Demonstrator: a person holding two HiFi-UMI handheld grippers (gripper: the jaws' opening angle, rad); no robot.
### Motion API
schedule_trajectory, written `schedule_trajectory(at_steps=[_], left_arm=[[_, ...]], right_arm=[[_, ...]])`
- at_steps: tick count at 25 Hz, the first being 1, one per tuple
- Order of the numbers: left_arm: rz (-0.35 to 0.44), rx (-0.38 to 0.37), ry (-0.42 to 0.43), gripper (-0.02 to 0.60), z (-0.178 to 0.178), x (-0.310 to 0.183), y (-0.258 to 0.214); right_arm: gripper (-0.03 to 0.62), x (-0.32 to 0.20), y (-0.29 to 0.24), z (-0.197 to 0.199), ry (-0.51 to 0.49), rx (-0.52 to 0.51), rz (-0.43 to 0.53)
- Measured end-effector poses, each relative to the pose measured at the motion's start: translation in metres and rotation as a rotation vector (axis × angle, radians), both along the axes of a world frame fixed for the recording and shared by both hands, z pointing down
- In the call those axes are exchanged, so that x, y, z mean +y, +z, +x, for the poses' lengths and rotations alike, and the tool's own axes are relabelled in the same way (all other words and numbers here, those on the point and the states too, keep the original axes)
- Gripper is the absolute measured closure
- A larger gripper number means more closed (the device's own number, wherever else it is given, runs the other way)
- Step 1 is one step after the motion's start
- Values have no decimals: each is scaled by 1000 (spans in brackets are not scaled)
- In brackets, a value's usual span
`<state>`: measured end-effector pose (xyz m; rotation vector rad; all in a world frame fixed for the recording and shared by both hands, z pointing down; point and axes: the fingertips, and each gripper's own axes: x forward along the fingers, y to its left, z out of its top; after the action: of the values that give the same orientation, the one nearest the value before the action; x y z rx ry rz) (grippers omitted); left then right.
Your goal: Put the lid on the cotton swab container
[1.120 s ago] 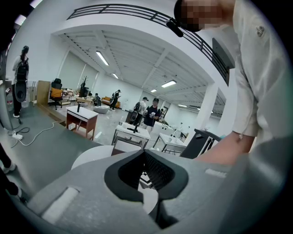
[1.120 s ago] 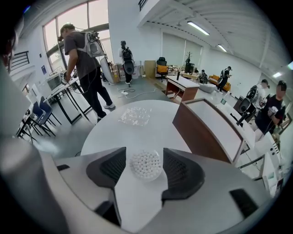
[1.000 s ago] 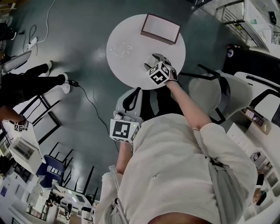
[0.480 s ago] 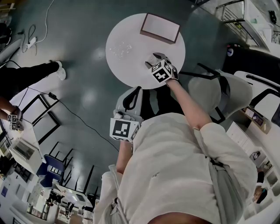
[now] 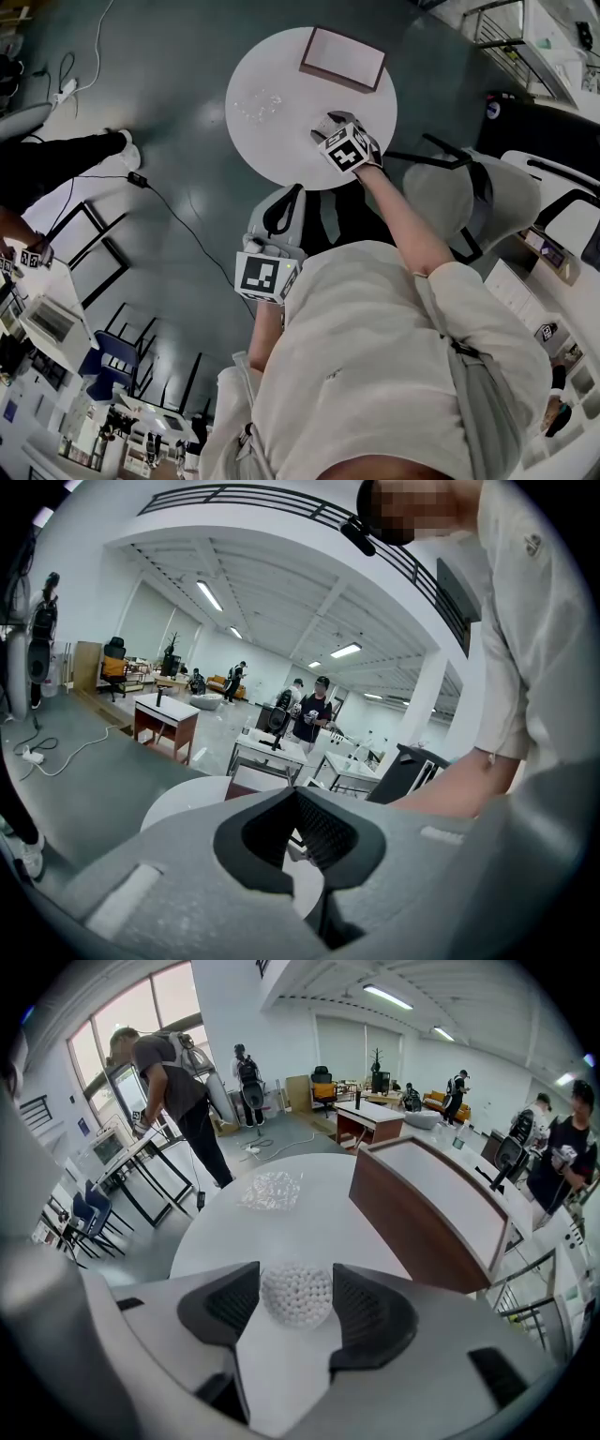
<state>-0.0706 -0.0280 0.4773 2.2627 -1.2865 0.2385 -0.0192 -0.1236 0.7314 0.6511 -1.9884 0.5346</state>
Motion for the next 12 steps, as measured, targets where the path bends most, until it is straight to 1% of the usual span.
schedule_trajectory(at_steps=[8,12], left_arm=[[-12,1,10,577,2,1,7],[-18,3,12,577,5,1,11]], right_arm=[[342,0,2,-1,-23,-2,-6],[342,0,5,0,-28,-10,-27]])
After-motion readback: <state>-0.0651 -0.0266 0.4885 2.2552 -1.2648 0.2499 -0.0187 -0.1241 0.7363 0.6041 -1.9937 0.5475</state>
